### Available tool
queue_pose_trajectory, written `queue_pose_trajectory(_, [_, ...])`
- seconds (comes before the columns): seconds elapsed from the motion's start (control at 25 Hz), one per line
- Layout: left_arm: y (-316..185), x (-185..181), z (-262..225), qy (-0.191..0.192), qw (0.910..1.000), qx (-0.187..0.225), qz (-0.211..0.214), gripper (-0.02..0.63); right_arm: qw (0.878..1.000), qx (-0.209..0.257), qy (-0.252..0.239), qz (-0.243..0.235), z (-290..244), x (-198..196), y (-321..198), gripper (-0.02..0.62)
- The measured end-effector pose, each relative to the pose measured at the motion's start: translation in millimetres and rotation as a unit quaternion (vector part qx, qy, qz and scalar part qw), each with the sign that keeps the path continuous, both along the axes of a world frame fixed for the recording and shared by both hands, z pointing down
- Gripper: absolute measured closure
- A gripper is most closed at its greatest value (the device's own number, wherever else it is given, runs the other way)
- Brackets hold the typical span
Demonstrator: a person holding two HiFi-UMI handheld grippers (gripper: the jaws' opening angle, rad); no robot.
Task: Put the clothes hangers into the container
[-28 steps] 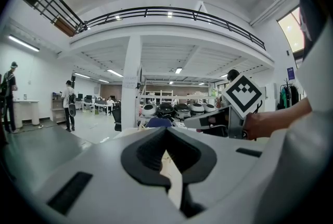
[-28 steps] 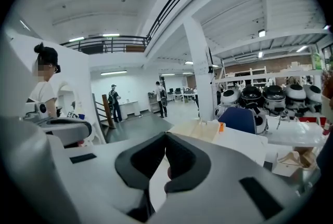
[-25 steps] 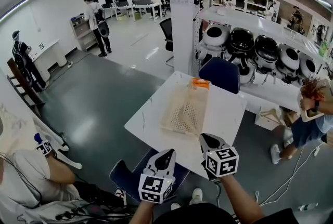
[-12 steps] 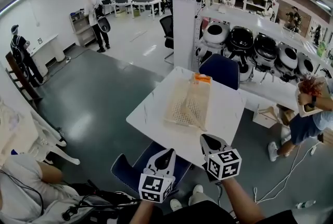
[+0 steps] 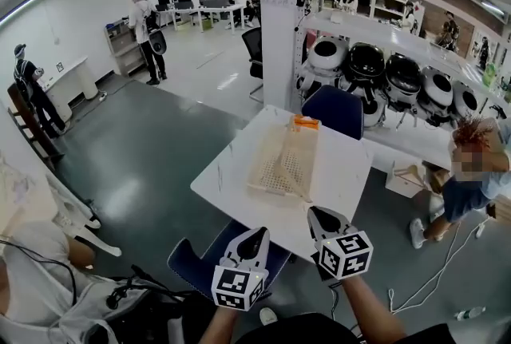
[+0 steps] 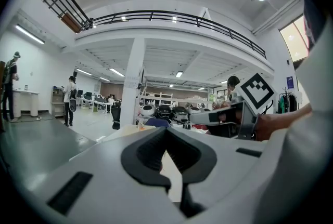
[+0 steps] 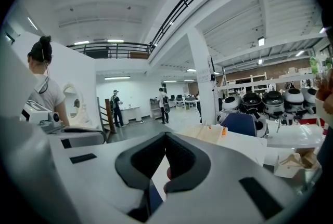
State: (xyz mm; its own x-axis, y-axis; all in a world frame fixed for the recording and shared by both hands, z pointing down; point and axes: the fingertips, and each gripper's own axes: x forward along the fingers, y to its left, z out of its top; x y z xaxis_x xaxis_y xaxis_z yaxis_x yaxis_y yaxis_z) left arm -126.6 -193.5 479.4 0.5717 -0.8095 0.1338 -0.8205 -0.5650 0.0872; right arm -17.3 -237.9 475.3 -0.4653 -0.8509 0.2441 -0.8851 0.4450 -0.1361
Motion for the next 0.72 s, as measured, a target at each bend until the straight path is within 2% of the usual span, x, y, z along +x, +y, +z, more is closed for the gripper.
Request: queue_pose_trajectory(0.72, [29.9, 65.5, -17.6, -0.008, 0.9999, 0.007, -0.007, 0.601, 1.000, 0.016, -0.015, -0.022, -25.9, 60.8, 27.8, 0.576])
